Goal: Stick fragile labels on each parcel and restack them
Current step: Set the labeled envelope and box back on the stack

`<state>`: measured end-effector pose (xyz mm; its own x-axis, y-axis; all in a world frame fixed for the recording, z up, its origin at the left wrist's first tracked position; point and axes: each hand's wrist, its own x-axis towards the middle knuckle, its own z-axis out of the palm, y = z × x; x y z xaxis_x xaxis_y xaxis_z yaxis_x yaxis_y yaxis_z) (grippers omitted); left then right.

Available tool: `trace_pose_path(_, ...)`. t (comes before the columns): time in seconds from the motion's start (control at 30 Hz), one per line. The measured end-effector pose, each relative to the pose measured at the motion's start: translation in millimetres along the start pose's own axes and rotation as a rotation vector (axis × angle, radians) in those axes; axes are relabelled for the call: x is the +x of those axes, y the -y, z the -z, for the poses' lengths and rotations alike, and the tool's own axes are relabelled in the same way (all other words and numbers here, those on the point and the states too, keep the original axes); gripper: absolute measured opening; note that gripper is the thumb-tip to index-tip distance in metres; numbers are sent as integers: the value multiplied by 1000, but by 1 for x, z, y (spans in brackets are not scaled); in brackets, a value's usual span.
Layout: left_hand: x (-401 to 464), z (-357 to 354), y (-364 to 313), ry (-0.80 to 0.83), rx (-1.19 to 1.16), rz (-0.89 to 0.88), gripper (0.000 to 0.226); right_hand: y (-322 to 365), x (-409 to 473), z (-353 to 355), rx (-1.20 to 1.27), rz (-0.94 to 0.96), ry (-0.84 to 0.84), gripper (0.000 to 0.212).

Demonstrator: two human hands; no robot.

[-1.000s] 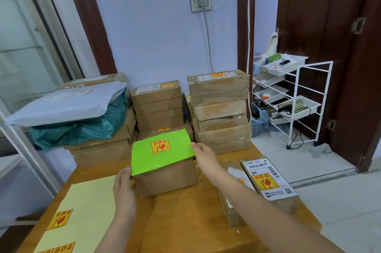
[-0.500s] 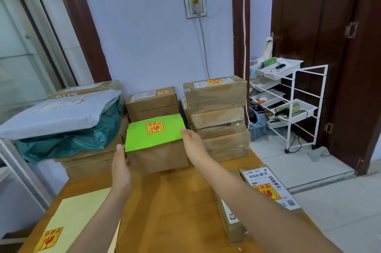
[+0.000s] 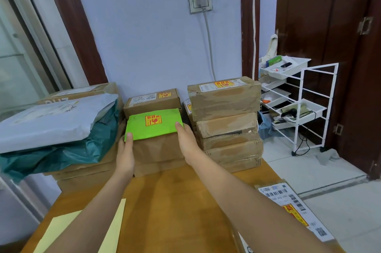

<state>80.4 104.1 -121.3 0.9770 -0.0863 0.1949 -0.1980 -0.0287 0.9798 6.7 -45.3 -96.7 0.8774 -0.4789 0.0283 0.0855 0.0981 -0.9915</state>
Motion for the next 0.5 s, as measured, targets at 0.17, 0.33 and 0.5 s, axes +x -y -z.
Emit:
trace_pose_path(0.17, 15, -6, 11, -33, 37, 69, 68, -4, 23, -5, 3, -52, 16, 56)
trace_pose_path(0.33, 21, -10, 16, -59, 49, 56, 62, -13, 32, -4, 10, -26, 6, 53)
trace_pose_path(0.5, 18, -9, 20, -58, 73, 70, 66, -21, 32, -5, -11, -5, -3, 51)
